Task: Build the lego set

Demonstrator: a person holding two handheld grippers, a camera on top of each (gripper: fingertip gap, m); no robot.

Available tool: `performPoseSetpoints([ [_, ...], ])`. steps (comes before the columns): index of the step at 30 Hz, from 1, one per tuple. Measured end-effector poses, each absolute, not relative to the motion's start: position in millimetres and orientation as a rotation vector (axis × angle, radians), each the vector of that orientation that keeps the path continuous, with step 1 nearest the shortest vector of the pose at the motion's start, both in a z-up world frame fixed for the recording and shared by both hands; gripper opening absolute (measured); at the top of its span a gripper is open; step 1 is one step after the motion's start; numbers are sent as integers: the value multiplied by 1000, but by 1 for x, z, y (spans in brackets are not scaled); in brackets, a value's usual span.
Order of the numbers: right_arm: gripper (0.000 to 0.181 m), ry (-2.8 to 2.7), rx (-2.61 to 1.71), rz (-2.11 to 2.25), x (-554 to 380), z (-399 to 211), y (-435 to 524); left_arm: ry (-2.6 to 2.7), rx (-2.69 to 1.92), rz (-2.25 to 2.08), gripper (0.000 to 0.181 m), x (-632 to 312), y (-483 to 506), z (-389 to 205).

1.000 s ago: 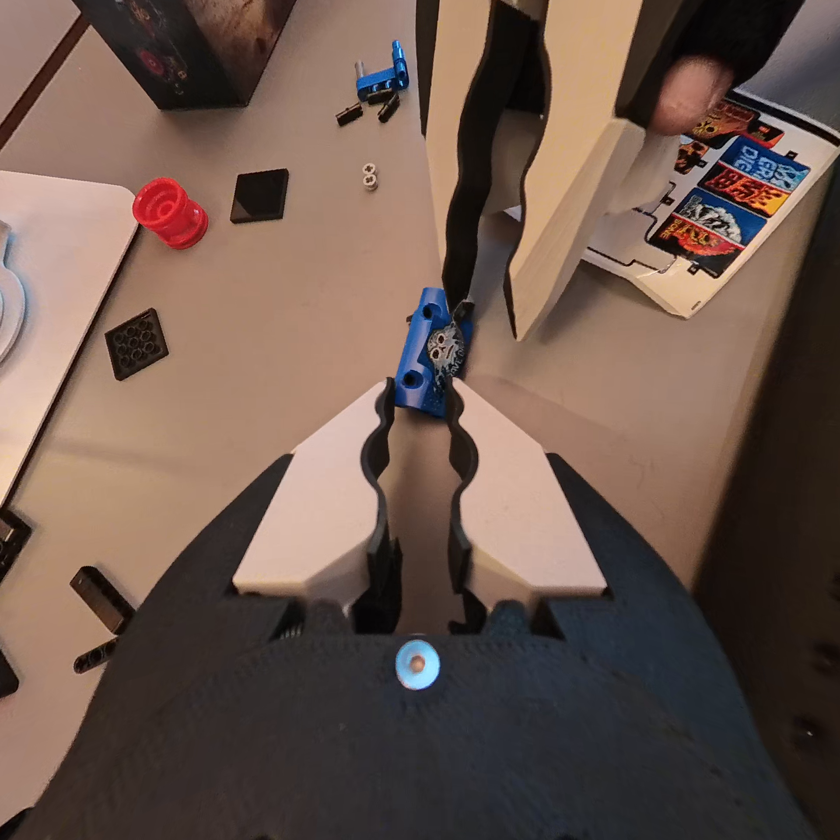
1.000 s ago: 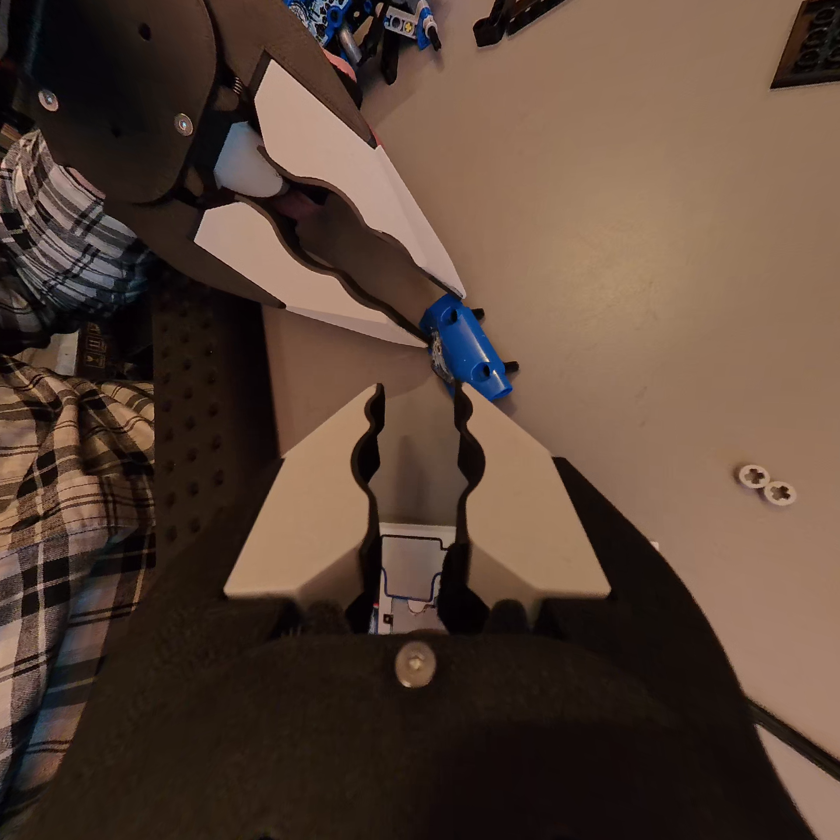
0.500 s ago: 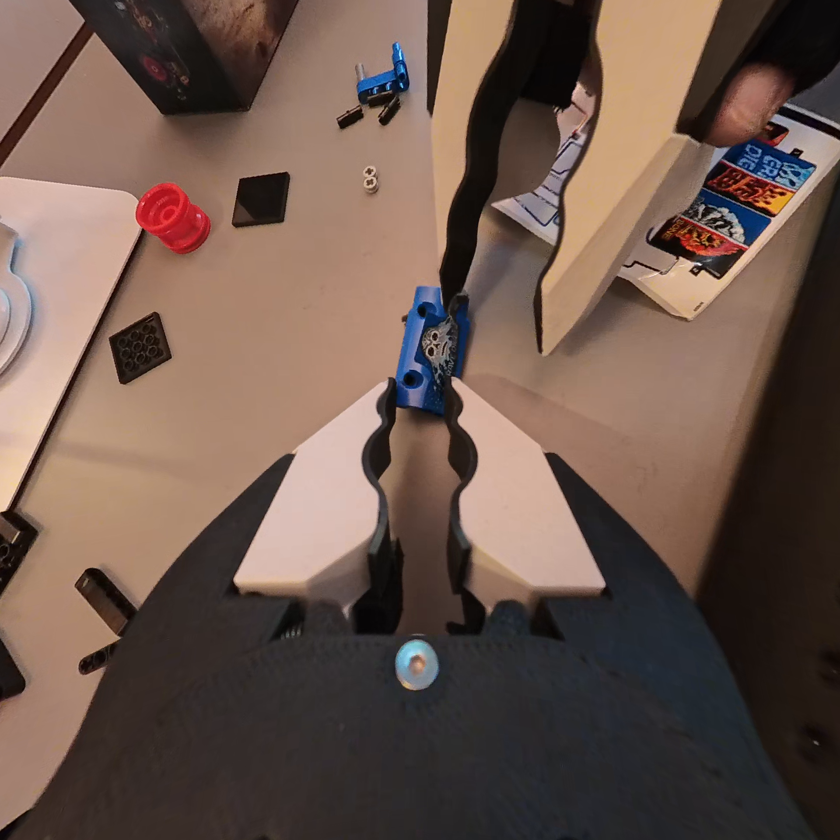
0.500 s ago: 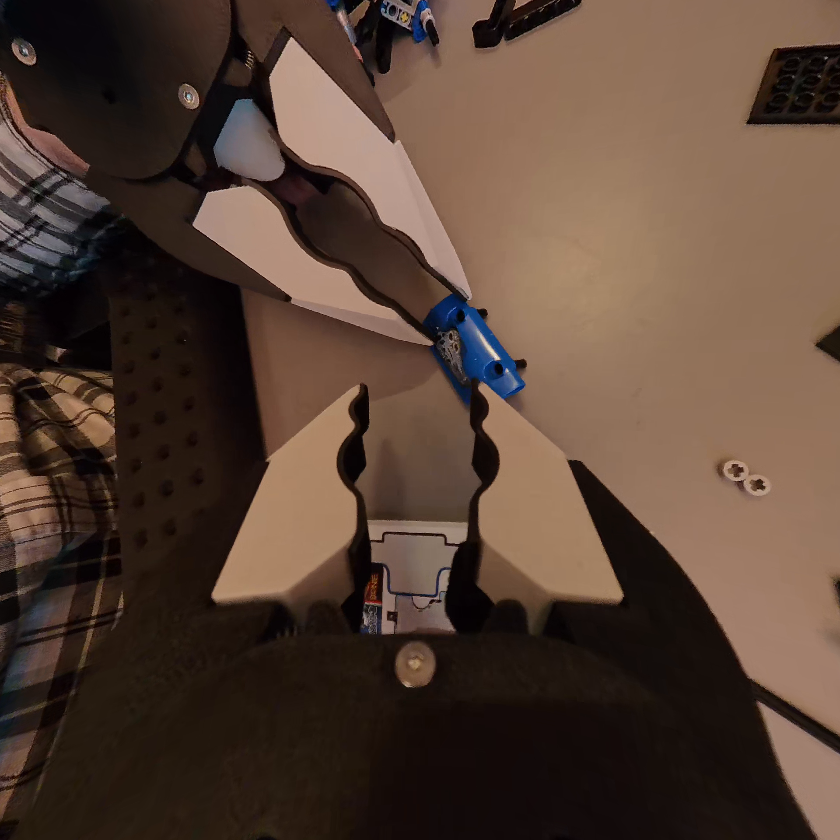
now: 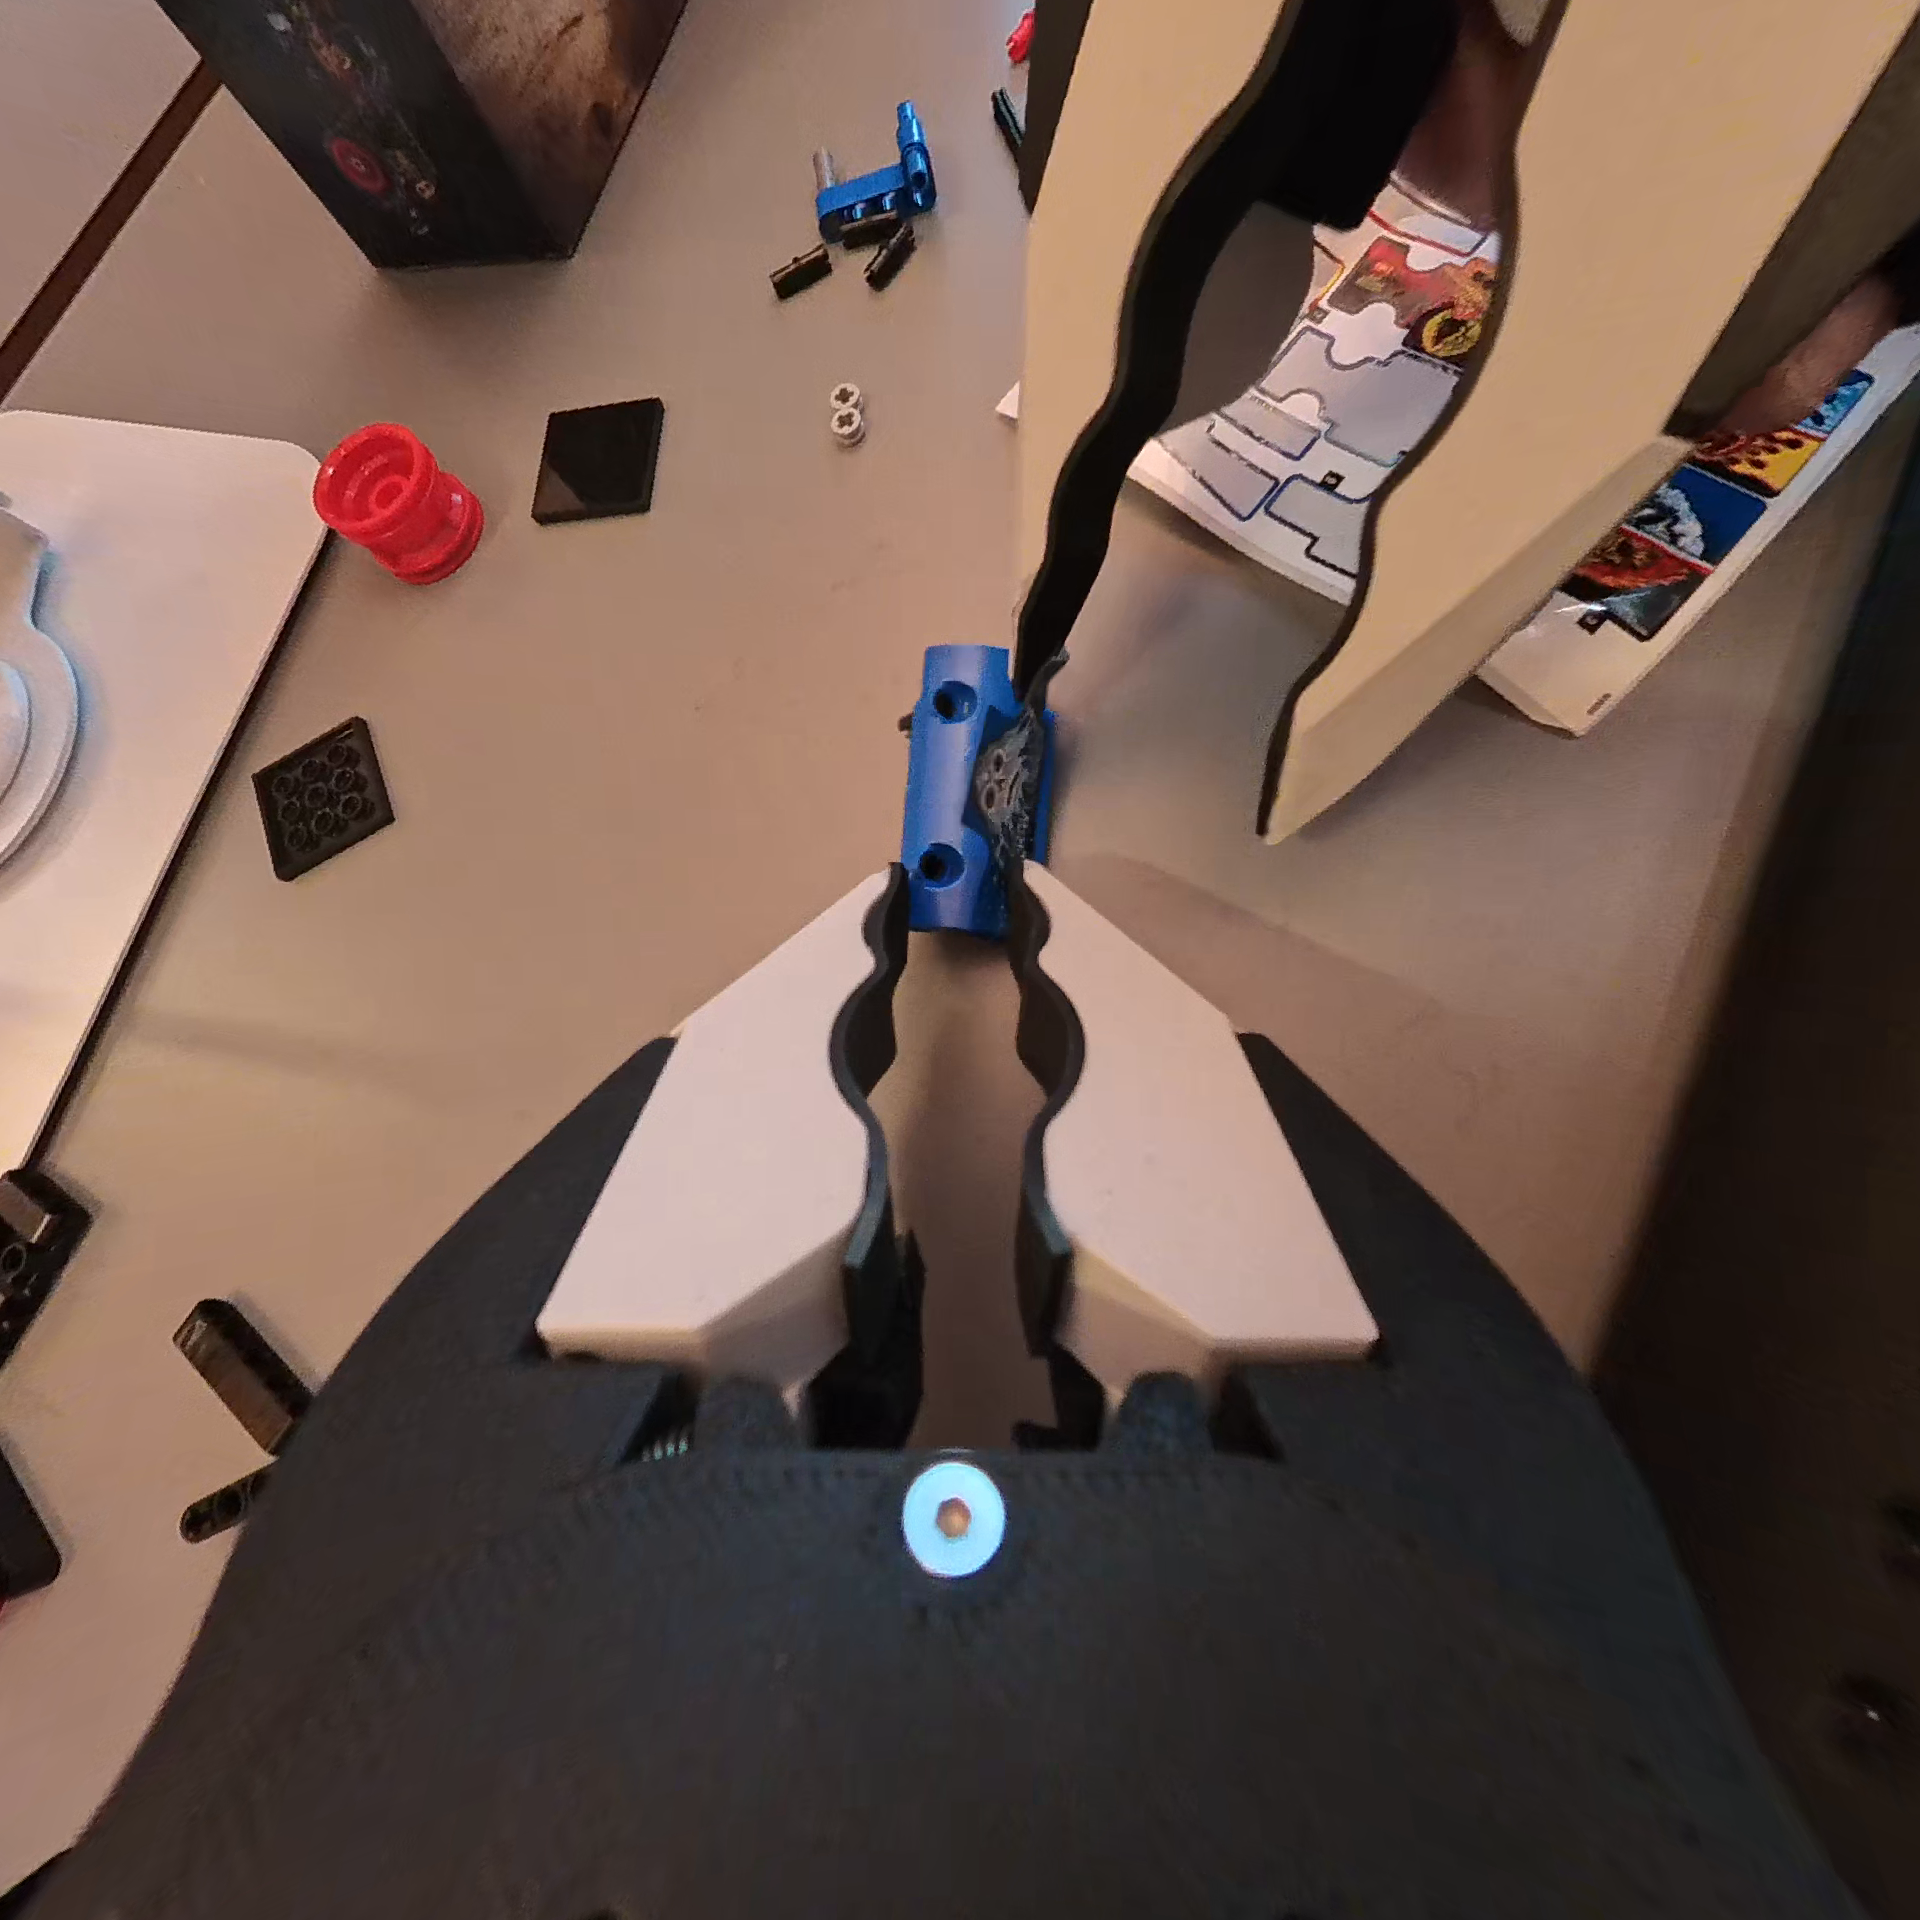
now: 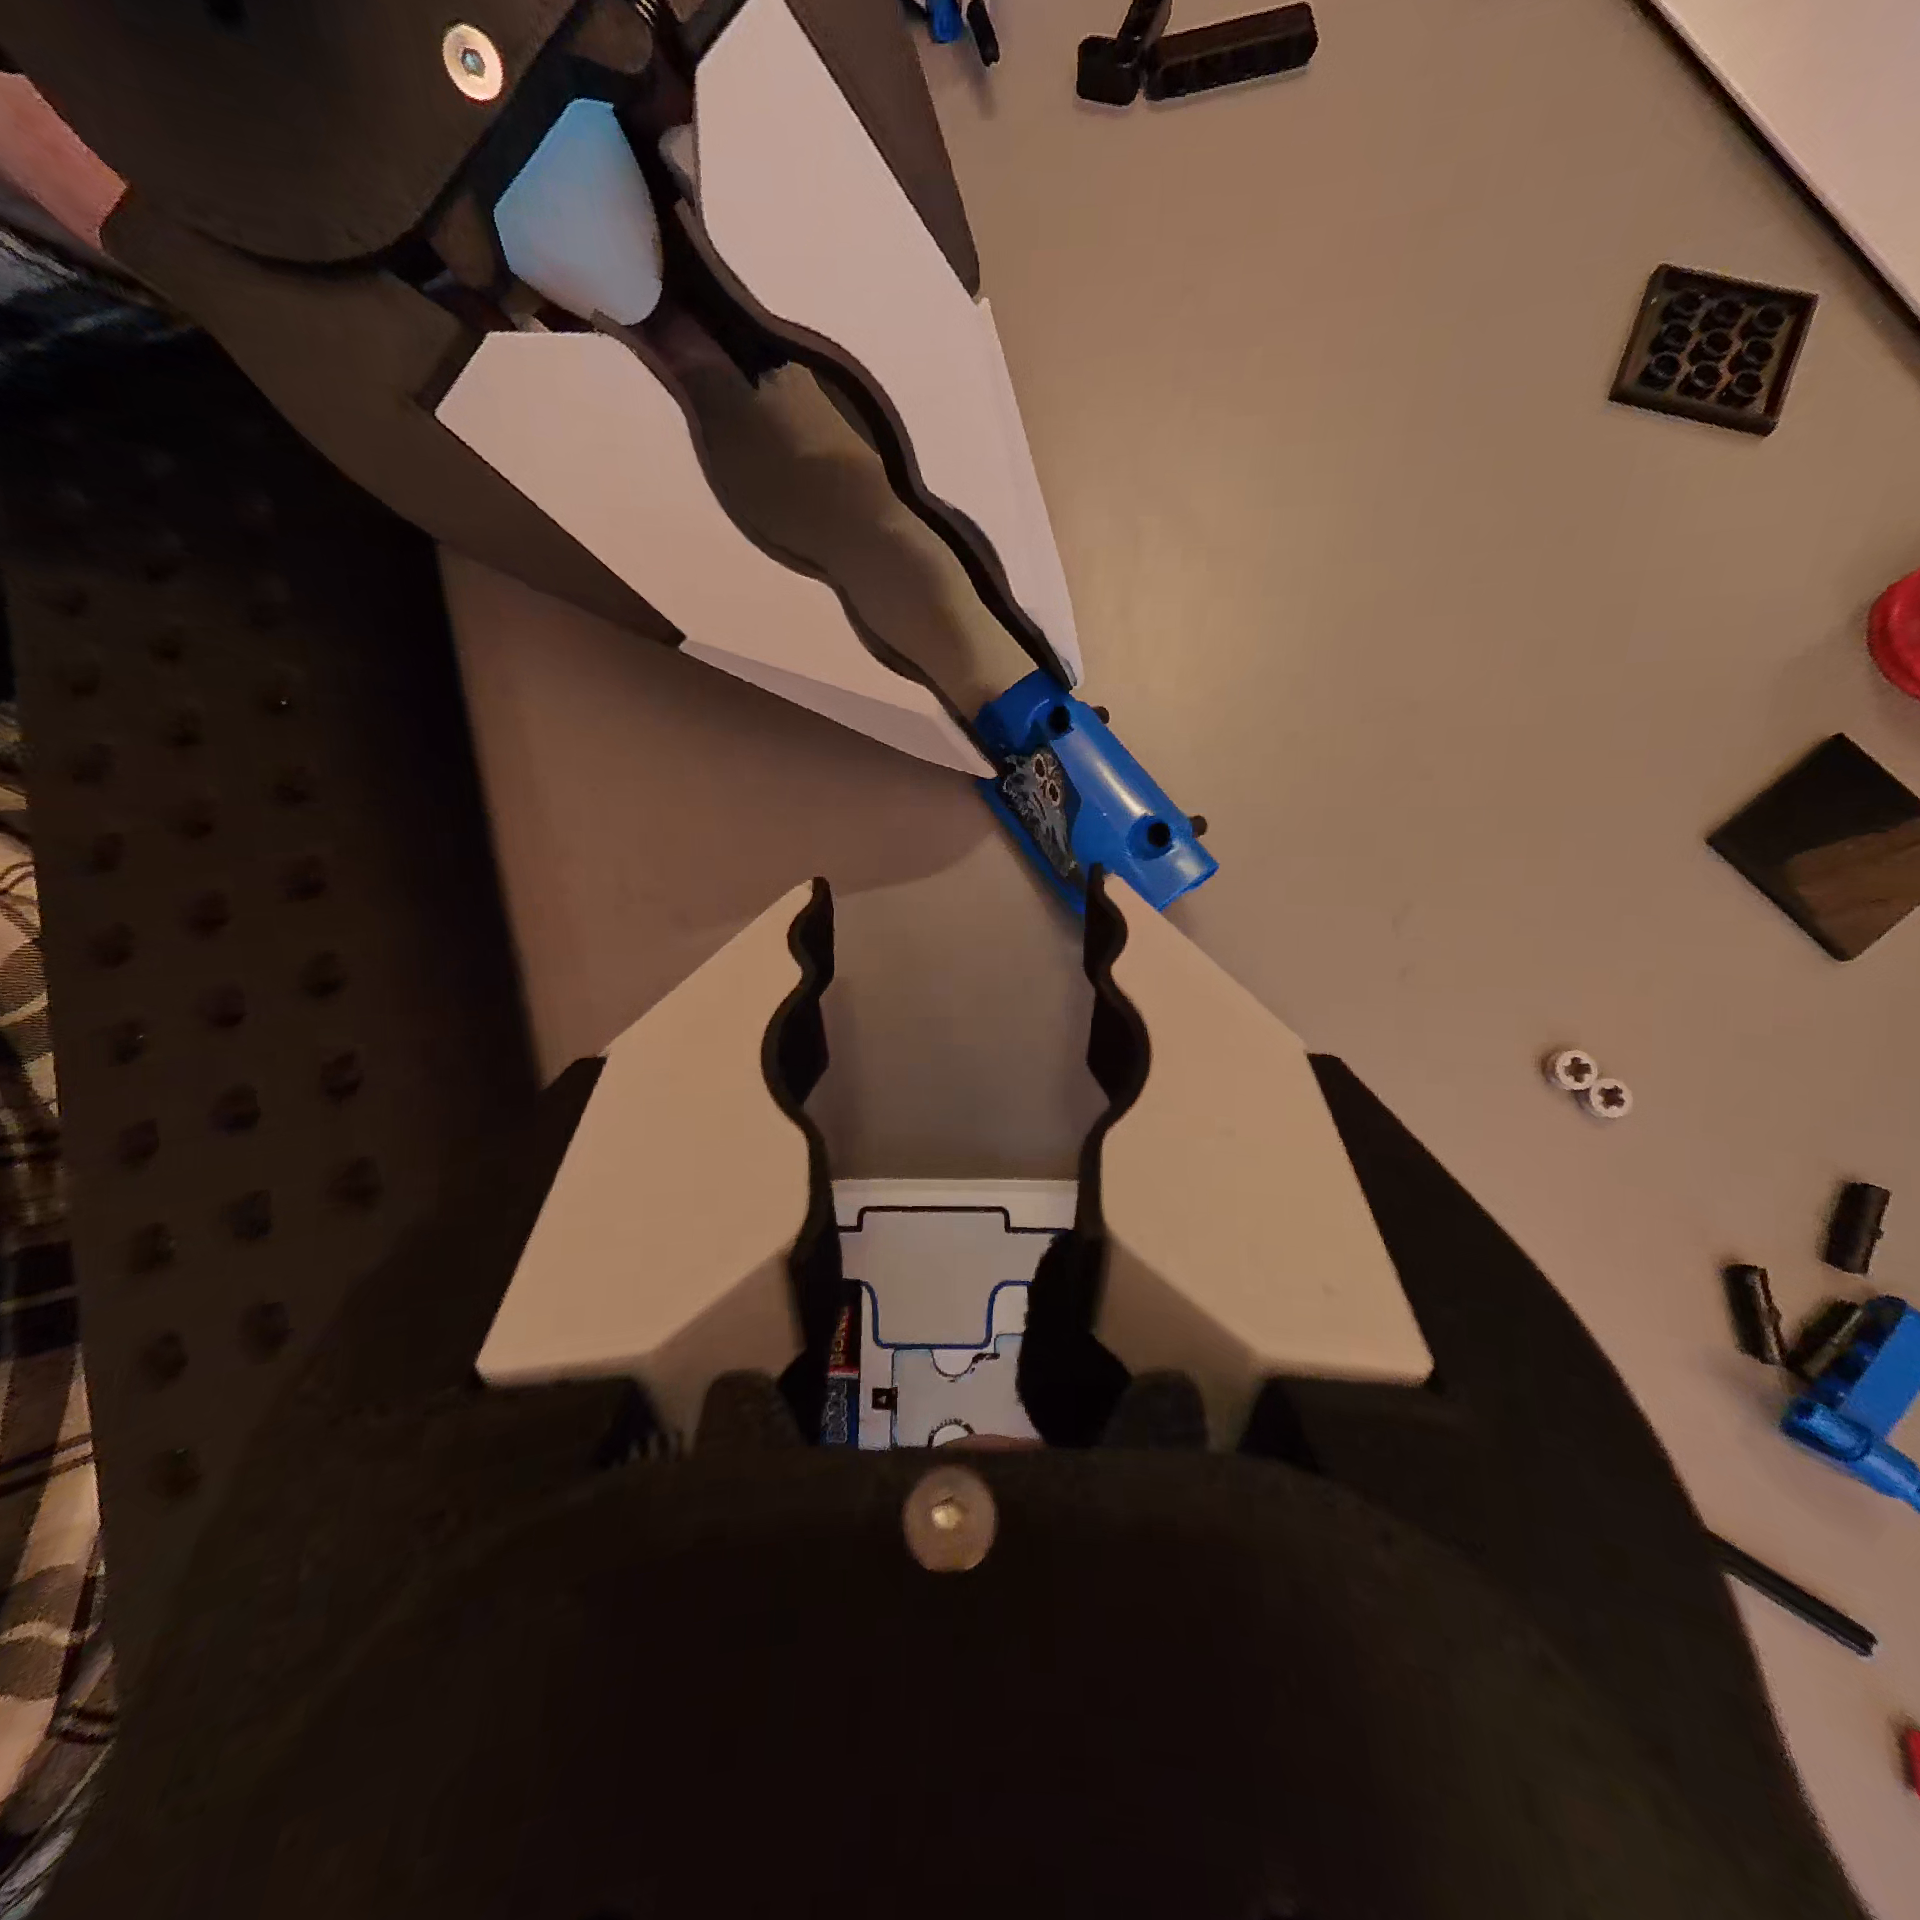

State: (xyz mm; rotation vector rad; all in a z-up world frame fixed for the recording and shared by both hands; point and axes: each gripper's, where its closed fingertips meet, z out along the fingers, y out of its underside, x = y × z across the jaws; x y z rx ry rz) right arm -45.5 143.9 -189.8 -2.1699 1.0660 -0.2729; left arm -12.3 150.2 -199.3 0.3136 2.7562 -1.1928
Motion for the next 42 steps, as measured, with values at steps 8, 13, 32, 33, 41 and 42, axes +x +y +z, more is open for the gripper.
performPoseSetpoints([
  [8, 53, 1072, -2162, -276, -46, -190, 145, 2760, 303, -1201, 16, -12, 149, -199],
  [13, 55, 1071, -2163, -254, -47, -192, 146, 2769, 294, -1220, 22, -12, 147, -196],
  [32, 57, 1076, -2129, -206, -46, -191, 147, 2814, 264, -1229, 16, -12, 137, -198],
  [33, 57, 1077, -2127, -206, -46, -191, 147, 2812, 266, -1229, 16, -12, 137, -198],
  [41, 53, 1092, -2124, -224, -44, -191, 144, 2805, 275, -1237, 14, -14, 137, -198],
  [42, 53, 1093, -2127, -234, -44, -191, 143, 2802, 278, -1238, 13, -14, 137, -197],
])
